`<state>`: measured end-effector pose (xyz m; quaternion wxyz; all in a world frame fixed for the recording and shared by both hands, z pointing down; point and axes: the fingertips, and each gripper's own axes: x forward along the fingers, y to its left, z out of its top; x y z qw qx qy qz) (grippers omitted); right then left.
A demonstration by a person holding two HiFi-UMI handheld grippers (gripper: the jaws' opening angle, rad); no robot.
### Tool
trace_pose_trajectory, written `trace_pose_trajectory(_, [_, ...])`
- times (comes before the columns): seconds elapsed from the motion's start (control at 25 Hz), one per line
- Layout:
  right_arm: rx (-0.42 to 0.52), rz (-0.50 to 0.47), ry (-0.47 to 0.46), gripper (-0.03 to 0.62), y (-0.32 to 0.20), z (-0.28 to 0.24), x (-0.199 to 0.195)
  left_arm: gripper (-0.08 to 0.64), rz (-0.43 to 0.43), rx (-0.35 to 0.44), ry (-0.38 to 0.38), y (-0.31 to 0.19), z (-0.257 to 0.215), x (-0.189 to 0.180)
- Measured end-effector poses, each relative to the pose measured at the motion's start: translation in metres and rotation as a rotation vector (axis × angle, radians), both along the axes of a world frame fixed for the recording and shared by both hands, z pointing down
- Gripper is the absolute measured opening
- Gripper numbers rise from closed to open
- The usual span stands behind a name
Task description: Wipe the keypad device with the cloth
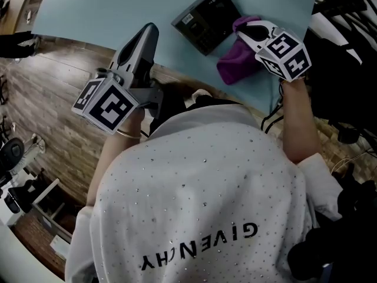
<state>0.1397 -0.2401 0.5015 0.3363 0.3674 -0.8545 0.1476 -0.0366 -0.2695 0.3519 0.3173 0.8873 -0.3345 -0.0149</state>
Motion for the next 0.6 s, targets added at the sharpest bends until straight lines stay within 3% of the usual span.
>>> trace_pose_trajectory(0.28, [0.015,-0.024,-0.019,0.023,-0.008,-0.011,0.005,0.000,0.008,0.037,0.020,0.001,-0.017,-0.008])
trace_pose_trajectory(0.4, [0.105,0.012,-0.107,0.023,-0.030,-0.054,0.011,0.000,0.025,0.058,-0.017,0.003,-0.015,-0.012])
trace_pose_trajectory(0.6, [0.296,0.084,-0.141,0.023,-0.072,-0.124,0.016,0.000,-0.037,0.062,-0.098,-0.001,-0.008,-0.032])
